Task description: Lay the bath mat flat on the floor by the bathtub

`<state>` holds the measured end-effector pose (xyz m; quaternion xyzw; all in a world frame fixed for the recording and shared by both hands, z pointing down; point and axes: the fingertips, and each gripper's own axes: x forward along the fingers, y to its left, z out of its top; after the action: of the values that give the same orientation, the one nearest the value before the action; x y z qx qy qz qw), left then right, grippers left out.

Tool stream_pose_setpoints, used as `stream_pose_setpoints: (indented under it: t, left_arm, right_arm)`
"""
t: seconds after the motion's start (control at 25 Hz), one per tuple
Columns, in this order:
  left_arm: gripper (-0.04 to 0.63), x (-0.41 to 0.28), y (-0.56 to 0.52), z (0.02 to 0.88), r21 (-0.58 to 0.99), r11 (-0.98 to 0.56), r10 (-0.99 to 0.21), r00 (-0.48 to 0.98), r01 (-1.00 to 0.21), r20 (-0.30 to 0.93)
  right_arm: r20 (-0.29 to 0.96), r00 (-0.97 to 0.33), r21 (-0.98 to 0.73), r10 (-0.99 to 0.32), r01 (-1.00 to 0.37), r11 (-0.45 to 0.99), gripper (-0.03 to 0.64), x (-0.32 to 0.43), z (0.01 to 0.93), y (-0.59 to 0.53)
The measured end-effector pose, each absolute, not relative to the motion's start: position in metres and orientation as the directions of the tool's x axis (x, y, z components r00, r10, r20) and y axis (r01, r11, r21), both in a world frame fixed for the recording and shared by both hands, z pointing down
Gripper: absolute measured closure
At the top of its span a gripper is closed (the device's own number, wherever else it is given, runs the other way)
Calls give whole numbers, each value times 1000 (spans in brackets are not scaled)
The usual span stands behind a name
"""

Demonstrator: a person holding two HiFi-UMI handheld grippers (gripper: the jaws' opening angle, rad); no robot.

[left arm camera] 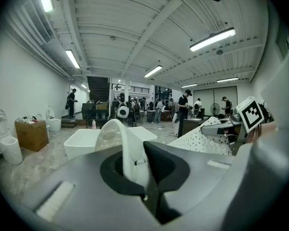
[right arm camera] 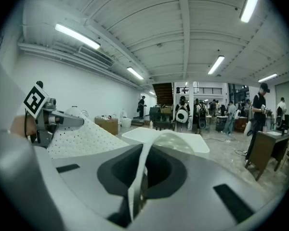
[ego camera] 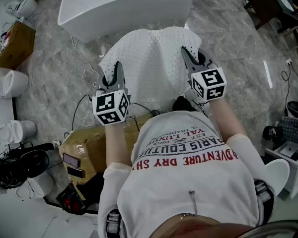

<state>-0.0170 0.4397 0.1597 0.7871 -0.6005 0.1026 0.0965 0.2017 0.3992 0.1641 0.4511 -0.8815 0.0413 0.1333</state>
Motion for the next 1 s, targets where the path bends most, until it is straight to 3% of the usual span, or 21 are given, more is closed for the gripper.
stream_pose_setpoints:
  t: [0.68,1.0]
  left_arm:
    - [574,-30,432,174,90,-275,-920,289,-957,266]
    - [574,-48,388,195,123,-203,-922,232,-971,309]
  right_arm:
    - [302,-519,32,-800,-833,552,597,190,176,392]
    - [329,-581,-52,-745,-799,600,597,179,190,331]
